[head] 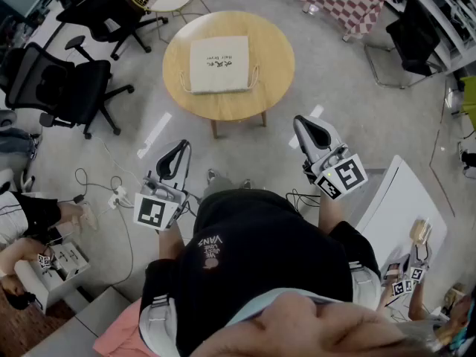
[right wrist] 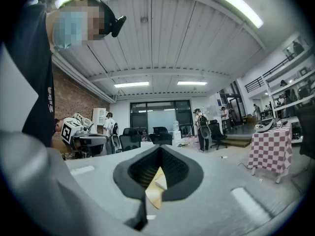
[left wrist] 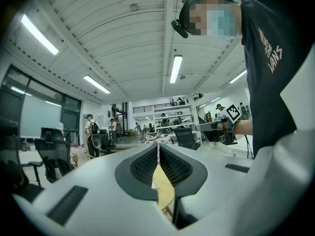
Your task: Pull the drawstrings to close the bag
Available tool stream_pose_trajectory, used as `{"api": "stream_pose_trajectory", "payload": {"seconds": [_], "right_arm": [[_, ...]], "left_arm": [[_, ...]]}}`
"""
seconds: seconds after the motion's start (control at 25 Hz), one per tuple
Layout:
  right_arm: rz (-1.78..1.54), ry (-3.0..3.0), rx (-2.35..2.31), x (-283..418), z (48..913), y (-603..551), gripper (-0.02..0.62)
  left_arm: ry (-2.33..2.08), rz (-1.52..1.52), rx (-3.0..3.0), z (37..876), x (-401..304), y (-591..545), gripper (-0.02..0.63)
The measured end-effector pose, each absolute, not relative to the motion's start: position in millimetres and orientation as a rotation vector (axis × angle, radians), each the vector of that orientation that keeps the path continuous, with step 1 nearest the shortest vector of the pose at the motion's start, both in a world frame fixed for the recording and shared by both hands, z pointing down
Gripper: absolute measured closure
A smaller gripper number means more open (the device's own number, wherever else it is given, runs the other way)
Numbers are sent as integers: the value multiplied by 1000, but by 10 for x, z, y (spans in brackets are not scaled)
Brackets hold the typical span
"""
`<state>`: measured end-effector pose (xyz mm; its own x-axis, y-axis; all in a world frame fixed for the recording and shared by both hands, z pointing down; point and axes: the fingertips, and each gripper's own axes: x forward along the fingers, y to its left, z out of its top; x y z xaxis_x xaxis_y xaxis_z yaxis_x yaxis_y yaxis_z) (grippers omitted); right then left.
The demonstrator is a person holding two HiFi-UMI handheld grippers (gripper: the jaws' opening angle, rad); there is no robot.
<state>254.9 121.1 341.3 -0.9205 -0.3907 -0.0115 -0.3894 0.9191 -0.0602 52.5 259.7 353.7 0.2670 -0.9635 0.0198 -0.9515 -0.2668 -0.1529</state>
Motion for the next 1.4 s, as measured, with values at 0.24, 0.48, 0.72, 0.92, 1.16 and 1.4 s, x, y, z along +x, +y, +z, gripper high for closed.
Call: {"api": "stream_pose_trajectory", "payload": {"seconds": [0.24,0.48,0.72,0.92,1.16,1.4], "right_arm": [[-90,3052,-596,2583,3397,1241,598],[-102,3016,-482,2485,3371,1326,597],[-101,3033,-465,2312,3455,1244,597],[-150,3055,-481,2157,3588,1043,597],[-251,3080,-535,1824,3755,719,597],[-261,3070,-602,1374,3770,359,597]], "left_arm": [[1840,-177,-2405,3520,580,2642,586],[1850,-176,-2405,3582,524,2708,586],[1863,-162,-2443,3684,306,2569,586],[1820,-166,-2498,3798,113,2233,586],[1780,-163,-2585,3937,-225,1813,586],[1729,-204,-2666,4035,-732,1349,586]]}}
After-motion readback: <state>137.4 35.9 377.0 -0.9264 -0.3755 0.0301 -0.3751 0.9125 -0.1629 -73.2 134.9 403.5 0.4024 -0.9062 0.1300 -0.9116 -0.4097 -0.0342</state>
